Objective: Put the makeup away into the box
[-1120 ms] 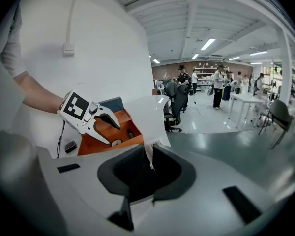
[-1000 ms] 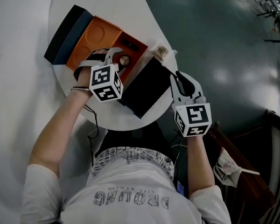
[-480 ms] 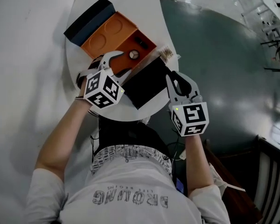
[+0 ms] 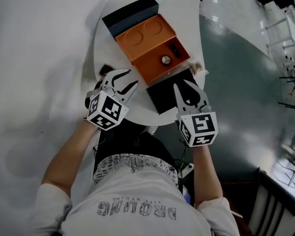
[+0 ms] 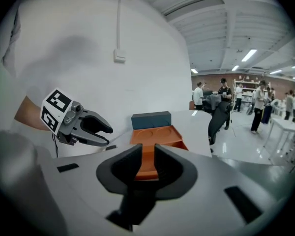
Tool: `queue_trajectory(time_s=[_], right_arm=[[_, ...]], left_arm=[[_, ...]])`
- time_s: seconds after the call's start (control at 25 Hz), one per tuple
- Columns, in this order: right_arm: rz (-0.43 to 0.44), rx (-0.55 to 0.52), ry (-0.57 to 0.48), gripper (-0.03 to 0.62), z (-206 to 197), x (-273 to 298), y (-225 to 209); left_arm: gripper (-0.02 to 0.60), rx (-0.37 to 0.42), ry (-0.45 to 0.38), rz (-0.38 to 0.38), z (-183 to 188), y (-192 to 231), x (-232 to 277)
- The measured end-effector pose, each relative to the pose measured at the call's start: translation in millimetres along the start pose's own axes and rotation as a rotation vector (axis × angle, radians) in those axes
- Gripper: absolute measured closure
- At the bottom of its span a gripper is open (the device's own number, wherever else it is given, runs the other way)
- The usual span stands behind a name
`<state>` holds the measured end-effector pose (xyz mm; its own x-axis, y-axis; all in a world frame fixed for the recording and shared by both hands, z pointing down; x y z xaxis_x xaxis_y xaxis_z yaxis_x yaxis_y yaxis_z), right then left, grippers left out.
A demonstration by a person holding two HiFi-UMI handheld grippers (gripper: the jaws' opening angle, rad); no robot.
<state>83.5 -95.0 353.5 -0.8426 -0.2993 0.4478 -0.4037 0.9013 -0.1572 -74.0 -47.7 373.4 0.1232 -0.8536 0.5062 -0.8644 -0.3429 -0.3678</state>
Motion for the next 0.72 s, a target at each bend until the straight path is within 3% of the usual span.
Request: queue_trajectory(time_s=[0.36, 0.72], right_arm=[[0.096, -0.045, 0.095, 0.488, 14.2, 74.6, 37.7], [0.251, -0.109, 0.193, 0.445, 25.4, 158.8, 86.0]], left_arm=[[0.431, -0.115, 0.031, 0.088, -70.4, 45.2, -36.6], [0.460, -0.227, 0.062, 0.170, -125.9, 84.1, -57.0]])
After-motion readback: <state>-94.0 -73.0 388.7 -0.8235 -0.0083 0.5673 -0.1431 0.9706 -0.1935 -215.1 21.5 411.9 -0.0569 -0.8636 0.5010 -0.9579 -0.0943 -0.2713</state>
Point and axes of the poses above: the fingertips, and each gripper's own axes: x forward along the fingers, y to its left, z out of its top, the point moved 3 cm from there along -x, backward along the fingers, and after that the axes turned 12 degrees about z, right-handed, at the moved point
